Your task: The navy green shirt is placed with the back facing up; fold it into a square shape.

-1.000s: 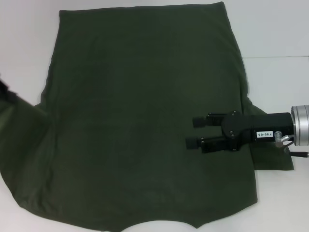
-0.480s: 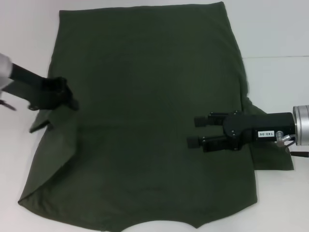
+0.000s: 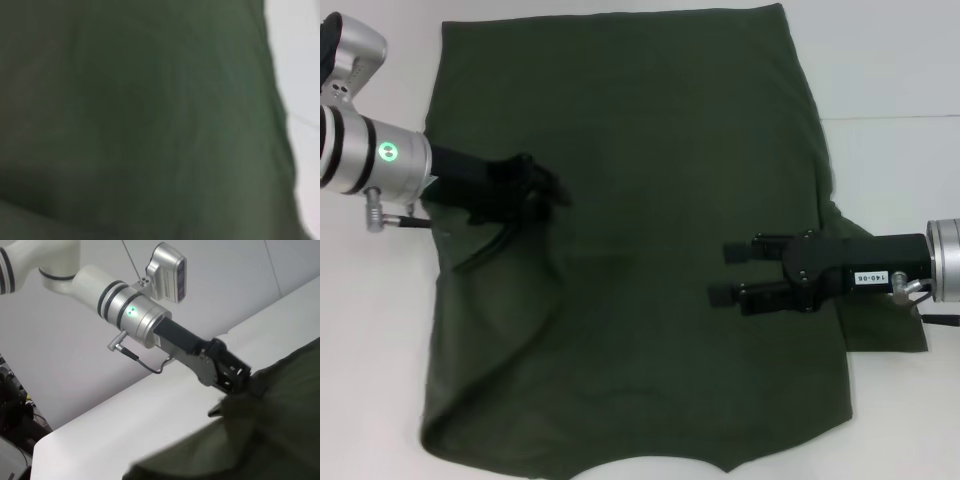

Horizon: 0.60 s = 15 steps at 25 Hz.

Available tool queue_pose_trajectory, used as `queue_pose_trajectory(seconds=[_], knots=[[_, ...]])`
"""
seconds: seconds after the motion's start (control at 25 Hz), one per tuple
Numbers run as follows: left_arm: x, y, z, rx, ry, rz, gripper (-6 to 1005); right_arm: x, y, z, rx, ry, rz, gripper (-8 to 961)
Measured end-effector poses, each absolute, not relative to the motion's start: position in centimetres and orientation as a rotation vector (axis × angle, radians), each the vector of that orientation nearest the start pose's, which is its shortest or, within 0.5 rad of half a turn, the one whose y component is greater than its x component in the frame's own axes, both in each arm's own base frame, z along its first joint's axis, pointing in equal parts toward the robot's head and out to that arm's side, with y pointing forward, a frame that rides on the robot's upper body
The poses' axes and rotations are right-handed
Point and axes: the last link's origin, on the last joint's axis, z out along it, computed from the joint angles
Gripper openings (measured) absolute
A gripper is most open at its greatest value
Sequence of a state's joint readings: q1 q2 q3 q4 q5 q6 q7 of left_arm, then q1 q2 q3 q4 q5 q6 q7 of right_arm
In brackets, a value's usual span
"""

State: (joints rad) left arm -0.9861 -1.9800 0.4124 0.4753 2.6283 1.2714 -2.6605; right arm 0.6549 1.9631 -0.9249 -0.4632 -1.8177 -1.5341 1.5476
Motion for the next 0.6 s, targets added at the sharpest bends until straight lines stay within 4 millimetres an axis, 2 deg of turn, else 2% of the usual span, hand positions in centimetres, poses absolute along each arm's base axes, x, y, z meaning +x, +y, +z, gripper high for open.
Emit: queue_pose_trajectory(seconds=[0.16, 0.44, 0.6], knots=[[-21.5, 43.7, 0.9, -2.091, -1.957, -0.455, 304, 23.6, 35.3, -0.4, -2.848, 0.825, 0.729, 826], [-23.1, 43.2, 1.1, -2.042, -1.967, -0.454, 608, 23.6, 35.4, -0.3, -2.849, 0.825, 0.727, 823], [-23.3, 43.4, 2.5, -2.042, -1.936, -0.456, 770, 23.5, 35.4, -0.3, -2.852, 0.824, 0.725, 822]])
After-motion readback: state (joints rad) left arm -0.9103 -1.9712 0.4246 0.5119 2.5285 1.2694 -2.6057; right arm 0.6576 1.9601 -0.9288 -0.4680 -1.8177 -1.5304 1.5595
